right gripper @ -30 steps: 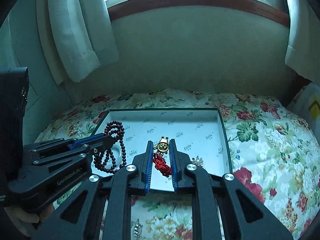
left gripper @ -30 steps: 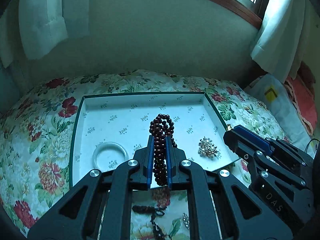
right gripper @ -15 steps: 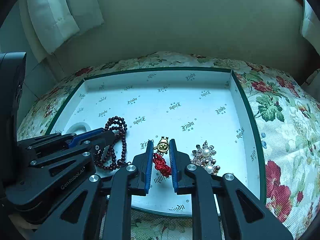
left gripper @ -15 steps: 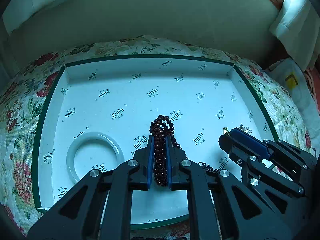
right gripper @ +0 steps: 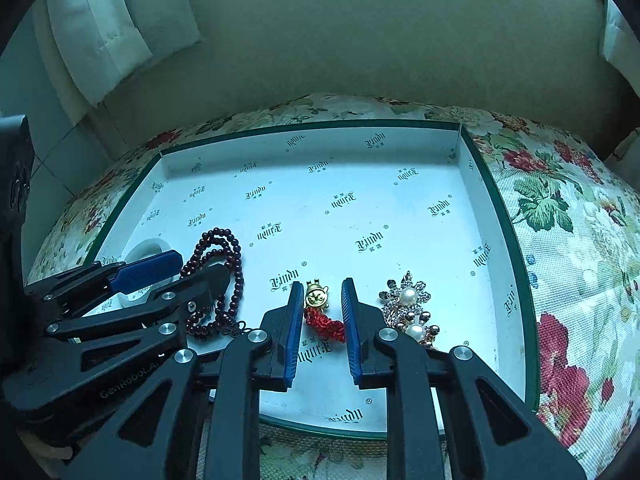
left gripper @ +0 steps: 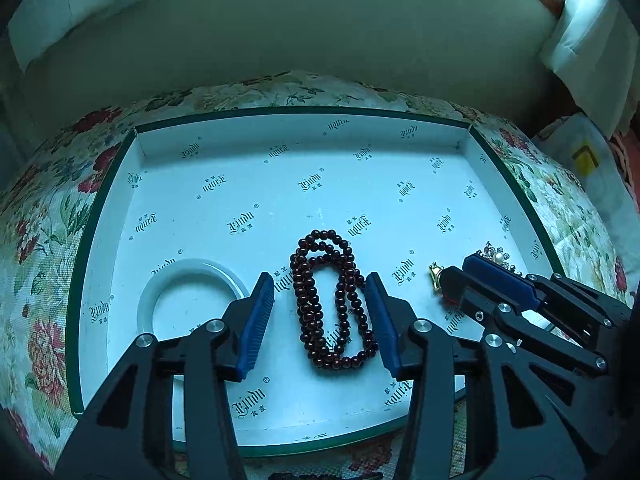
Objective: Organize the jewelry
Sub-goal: 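Carry the bead strand and charm into the tray and open both tools, then withdraw both tools from the tray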
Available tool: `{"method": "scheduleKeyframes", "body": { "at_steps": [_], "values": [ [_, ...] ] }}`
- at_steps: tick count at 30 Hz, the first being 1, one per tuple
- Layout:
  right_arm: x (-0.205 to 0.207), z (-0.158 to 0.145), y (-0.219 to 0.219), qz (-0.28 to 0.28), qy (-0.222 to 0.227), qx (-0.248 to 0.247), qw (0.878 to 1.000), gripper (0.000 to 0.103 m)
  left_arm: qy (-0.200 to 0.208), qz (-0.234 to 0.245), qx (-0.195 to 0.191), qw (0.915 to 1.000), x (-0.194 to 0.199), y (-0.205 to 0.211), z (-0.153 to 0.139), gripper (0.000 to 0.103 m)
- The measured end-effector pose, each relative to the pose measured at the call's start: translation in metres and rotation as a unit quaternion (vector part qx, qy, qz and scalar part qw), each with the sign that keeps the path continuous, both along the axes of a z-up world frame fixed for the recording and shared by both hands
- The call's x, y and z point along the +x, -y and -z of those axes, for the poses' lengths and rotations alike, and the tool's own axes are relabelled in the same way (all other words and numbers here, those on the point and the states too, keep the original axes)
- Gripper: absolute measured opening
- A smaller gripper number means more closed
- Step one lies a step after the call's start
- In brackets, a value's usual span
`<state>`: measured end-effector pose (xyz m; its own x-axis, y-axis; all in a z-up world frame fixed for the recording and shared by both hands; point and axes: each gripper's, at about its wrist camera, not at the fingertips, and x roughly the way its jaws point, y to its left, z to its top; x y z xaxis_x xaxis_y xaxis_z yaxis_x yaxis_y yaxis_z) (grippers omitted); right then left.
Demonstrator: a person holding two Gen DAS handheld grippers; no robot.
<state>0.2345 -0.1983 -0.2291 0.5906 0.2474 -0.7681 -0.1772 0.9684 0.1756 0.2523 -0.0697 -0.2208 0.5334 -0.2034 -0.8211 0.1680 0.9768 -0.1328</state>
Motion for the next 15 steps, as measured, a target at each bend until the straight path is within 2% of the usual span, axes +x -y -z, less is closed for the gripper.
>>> {"method": "scheduleKeyframes", "body": {
  "at_steps": [6,11,15],
  "values": [
    [-0.012,-0.017,0.008,0.012,0.022,0.005,1.0,0.041,0.01,-0.007,-0.006,0.9999,-0.009,-0.007,-0.016,0.058],
    [-0.032,-0.03,0.013,0.018,0.027,0.007,0.999,0.041,0.02,-0.011,-0.01,0.9997,-0.028,-0.015,-0.031,0.067],
    [-0.051,-0.037,0.018,0.023,0.028,0.007,0.999,0.041,0.022,-0.016,-0.013,0.9996,-0.046,-0.023,-0.039,0.069]
  ]
}}
